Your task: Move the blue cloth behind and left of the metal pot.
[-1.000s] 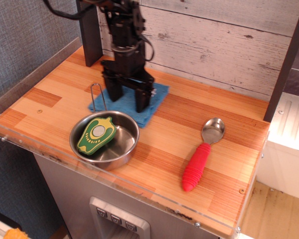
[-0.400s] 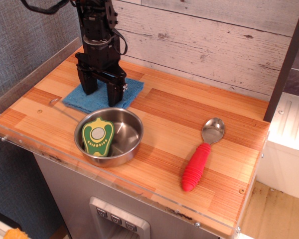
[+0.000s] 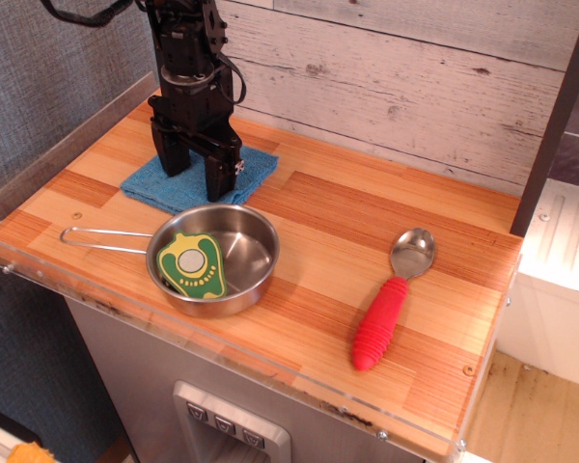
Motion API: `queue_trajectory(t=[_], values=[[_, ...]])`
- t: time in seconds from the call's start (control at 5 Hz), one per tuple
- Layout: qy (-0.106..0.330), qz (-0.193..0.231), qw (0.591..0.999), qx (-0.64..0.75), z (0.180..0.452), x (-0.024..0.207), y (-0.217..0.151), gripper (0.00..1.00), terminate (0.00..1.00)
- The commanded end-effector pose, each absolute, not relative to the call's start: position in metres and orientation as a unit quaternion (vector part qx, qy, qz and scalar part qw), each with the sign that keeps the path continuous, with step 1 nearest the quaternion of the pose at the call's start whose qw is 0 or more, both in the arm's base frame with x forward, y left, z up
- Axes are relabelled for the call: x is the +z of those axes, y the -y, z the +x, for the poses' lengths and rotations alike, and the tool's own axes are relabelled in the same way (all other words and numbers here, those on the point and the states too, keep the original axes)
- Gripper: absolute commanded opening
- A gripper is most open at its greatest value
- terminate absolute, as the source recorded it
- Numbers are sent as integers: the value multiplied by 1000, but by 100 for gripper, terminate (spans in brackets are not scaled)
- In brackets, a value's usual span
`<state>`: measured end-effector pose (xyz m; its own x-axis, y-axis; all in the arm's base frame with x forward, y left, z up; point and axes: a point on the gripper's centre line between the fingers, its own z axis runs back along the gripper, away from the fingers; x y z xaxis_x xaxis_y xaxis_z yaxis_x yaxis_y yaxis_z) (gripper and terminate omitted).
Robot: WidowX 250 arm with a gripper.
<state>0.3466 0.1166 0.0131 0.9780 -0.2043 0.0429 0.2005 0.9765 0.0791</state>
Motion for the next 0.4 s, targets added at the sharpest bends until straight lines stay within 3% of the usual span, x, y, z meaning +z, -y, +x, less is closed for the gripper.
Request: queue_trajectory(t=[0.0, 0.2], values=[[101, 17, 992, -72, 351, 79, -125, 100, 0], [129, 5, 990, -58, 343, 114, -132, 100, 0]])
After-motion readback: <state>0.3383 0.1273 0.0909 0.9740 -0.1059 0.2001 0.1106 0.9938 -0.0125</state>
